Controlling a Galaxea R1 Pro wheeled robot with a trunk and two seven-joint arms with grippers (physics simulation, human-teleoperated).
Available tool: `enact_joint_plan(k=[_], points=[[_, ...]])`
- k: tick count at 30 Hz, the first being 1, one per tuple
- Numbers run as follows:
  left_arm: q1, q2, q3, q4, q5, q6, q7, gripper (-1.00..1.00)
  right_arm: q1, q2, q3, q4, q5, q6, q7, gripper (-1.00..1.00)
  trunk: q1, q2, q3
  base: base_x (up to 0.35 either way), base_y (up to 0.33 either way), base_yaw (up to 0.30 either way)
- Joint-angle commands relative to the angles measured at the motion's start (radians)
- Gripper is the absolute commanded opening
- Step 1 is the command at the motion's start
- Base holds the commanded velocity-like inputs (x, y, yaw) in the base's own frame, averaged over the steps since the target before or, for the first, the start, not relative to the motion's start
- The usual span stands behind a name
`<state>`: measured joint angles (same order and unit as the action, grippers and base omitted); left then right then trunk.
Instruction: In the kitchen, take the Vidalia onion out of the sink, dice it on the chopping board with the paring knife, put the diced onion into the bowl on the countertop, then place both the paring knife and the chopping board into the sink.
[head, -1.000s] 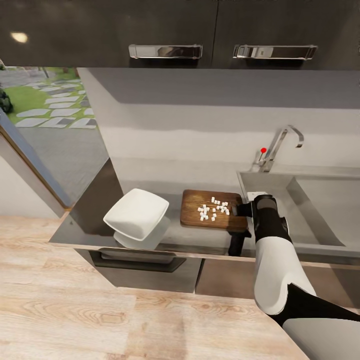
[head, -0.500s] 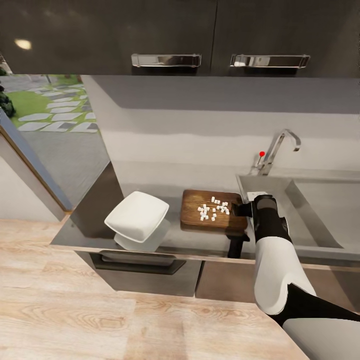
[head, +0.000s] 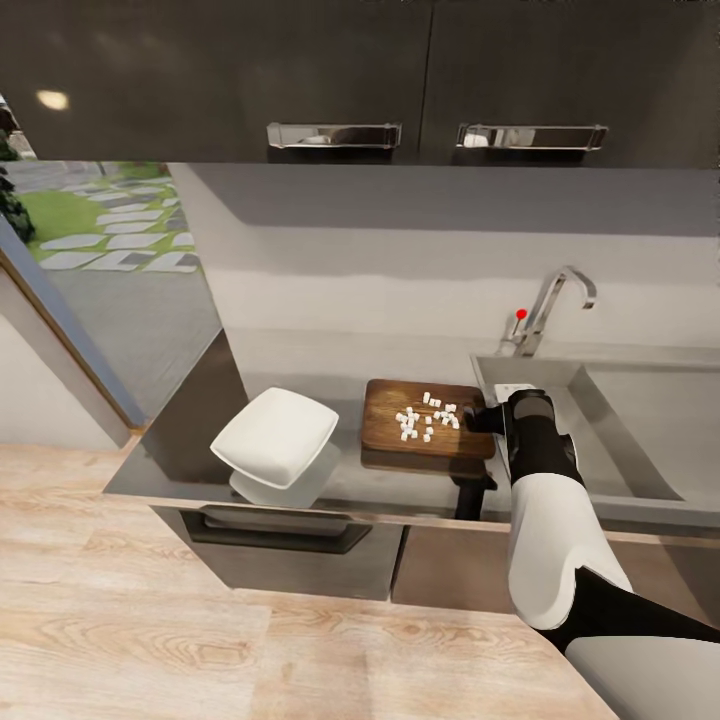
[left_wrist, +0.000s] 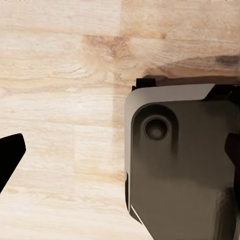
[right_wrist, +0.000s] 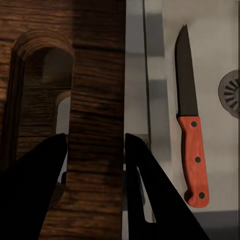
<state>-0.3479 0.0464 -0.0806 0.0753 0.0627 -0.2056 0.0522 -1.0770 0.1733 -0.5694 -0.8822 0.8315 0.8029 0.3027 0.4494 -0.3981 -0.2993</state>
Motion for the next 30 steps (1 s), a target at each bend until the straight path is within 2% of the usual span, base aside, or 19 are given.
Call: enact_joint_plan(k=[1,18,30], points=[[-0.002,0.000,-0.008,0.004,0.006,-0.008,0.002,1.00,-0.001,0.001,-0.004,-0.001,0.009,0.001,0.009,-1.00,0.001,-0.002,-0.001,0.000,0.000,0.000],[-0.002,0.000,-0.008,0.004,0.006,-0.008,0.002,1.00,-0.001,0.001,-0.004,-0.001,0.009,0.003,0.007,-1.00,0.001,-0.002,0.000,0.000,0.000,0.000],[-0.002,0.000,-0.008,0.004,0.006,-0.008,0.002,1.00,-0.001,0.001,-0.004,-0.001,0.009,0.004,0.007,-1.00,0.001,-0.002,0.016,0.000,0.000,0.000]])
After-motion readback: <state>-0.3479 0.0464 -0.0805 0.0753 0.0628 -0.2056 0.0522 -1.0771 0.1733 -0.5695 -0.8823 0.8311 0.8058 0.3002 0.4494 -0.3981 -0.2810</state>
